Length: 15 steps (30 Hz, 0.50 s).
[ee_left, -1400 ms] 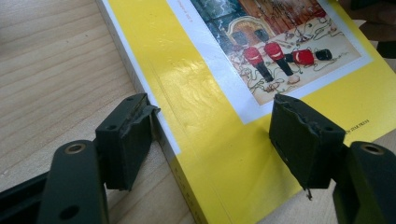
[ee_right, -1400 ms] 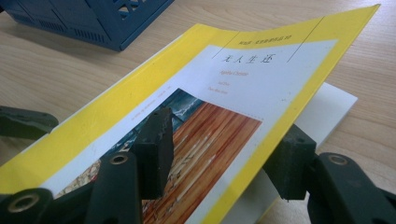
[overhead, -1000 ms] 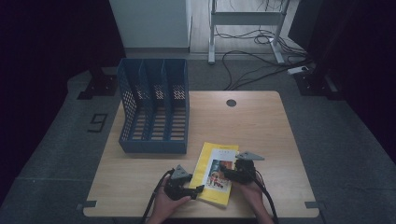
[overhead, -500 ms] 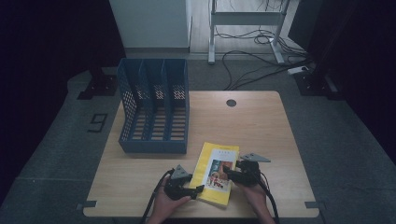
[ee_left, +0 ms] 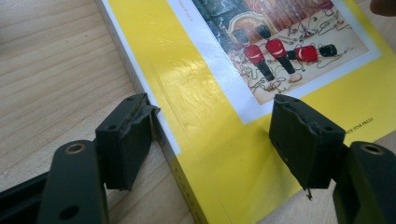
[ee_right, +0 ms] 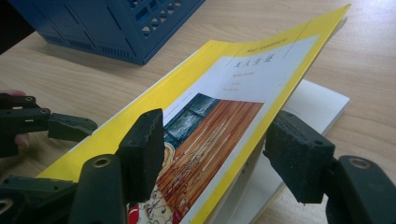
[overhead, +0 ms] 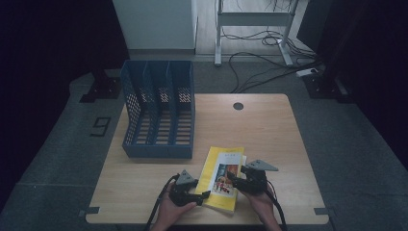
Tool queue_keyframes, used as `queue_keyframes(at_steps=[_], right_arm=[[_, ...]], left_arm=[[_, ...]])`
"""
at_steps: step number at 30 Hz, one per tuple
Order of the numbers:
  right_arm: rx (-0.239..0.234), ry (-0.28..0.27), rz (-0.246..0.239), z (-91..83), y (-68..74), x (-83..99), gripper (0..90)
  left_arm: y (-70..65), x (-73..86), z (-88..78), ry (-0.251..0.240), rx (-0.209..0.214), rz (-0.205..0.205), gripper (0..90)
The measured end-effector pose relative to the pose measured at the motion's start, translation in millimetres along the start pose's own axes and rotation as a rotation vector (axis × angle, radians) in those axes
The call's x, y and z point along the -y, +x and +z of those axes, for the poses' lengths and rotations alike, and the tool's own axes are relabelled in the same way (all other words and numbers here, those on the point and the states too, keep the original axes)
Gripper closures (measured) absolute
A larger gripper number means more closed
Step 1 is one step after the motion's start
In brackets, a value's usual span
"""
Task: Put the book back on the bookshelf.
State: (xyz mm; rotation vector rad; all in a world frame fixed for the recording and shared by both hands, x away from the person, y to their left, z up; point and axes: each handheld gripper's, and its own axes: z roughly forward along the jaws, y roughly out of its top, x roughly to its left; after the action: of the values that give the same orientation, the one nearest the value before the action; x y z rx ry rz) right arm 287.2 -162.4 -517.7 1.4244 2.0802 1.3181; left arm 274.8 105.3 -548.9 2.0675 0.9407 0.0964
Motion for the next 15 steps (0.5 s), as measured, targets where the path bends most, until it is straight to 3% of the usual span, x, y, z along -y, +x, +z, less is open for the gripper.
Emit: queue_keyframes(at_steps=[7,15], right_arm=[[0.0,-0.002,-0.06,8.3,3.7,3.1,38.0],[0.012,-0.004,-0.004,15.1,-13.4,4.5,40.2]], left_arm=[[0.0,0.0,0.0,0.0,0.0,0.0,29.5],[-0.1,-0.2,0.3,0.001,-0.002,0.002,29.4]])
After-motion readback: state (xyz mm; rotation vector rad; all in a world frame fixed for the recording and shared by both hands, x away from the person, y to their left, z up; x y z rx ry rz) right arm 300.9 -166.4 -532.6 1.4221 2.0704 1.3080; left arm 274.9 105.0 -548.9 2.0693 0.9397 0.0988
